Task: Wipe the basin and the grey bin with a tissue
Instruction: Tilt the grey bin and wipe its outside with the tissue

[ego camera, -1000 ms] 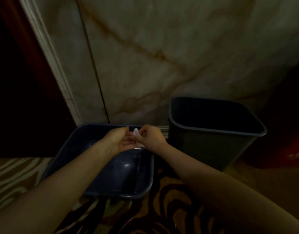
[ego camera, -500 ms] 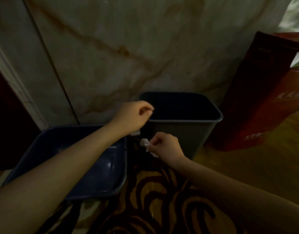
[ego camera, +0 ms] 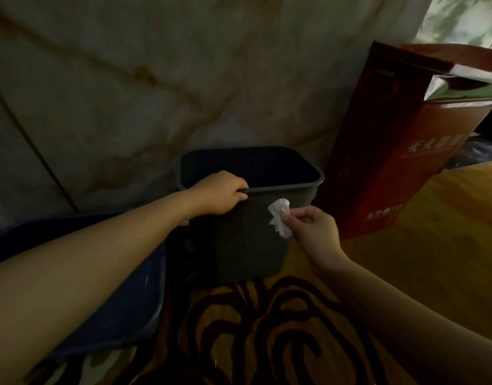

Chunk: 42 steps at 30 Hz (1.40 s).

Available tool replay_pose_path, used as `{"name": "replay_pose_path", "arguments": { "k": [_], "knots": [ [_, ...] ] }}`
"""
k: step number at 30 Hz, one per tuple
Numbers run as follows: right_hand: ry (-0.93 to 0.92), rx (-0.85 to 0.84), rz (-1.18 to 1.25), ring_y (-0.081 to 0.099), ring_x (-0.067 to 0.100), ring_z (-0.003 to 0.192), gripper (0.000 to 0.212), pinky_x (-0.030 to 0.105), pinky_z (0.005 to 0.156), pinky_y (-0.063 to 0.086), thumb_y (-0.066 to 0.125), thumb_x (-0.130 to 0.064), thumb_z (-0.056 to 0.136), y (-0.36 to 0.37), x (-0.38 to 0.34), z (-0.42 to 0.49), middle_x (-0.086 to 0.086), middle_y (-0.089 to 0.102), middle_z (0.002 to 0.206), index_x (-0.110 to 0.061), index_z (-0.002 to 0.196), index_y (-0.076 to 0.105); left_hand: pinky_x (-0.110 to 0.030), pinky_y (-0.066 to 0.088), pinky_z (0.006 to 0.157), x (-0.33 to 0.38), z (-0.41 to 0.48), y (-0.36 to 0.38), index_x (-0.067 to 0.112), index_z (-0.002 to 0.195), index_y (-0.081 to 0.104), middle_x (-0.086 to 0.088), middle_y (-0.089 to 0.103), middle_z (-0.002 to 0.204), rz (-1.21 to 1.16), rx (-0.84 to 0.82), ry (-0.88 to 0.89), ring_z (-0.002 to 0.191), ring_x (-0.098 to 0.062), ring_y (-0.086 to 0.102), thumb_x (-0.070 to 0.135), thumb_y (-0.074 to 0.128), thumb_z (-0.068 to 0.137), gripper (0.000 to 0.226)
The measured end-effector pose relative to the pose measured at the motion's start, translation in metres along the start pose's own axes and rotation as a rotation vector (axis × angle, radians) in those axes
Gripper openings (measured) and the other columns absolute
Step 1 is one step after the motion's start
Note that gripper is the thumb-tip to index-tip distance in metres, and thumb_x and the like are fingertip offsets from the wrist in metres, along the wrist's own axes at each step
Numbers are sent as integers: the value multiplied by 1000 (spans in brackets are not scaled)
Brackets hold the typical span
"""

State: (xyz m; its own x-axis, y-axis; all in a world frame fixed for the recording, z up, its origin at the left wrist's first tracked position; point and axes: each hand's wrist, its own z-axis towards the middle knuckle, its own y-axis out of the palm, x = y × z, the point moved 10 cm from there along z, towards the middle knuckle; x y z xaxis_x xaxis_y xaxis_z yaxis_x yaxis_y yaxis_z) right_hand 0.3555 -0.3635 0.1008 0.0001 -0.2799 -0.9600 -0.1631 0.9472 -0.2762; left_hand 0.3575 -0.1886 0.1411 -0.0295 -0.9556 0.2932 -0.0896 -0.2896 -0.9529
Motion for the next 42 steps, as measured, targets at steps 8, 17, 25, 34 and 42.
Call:
{"name": "replay_pose_path", "arguments": {
  "k": [8,17,25,34,42],
  "knots": [
    [-479,319,-263,54,0,73,8,6,61,40,63,-13,85,-44,-75,6,-3,62,88,-18,82,59,-23,39,70,-10,0,-49,10,101,70,-7,68,99,-257,135,-145,81,-13,57,24,53,90,25],
    [-539,267,-548,51,28,100,11,22,69,28,53,-9,90,16,-101,43,16,60,105,-2,94,59,-23,54,65,-53,-35,-8,2,97,68,-5,68,77,-954,104,-346,64,-15,63,13,53,90,20],
    [-637,244,-531,46,33,99,19,33,81,34,50,-4,90,62,-83,33,16,61,107,-3,107,59,-27,51,72,-71,-42,21,3,104,67,-4,68,80,-1031,155,-356,69,-15,62,13,49,92,24],
    [-674,349,-570,51,33,85,13,35,74,42,57,-7,88,59,-59,17,17,63,91,-1,94,67,-16,53,54,-79,-30,25,13,88,69,12,70,55,-1032,153,-327,51,-1,65,13,51,91,19],
    [-128,550,-495,43,23,97,20,33,76,33,44,-21,95,-42,79,-11,15,57,110,-10,105,59,-22,52,62,-75,-19,24,1,100,67,-6,67,86,-1051,144,-380,67,-11,63,12,53,90,21]
  ]
}}
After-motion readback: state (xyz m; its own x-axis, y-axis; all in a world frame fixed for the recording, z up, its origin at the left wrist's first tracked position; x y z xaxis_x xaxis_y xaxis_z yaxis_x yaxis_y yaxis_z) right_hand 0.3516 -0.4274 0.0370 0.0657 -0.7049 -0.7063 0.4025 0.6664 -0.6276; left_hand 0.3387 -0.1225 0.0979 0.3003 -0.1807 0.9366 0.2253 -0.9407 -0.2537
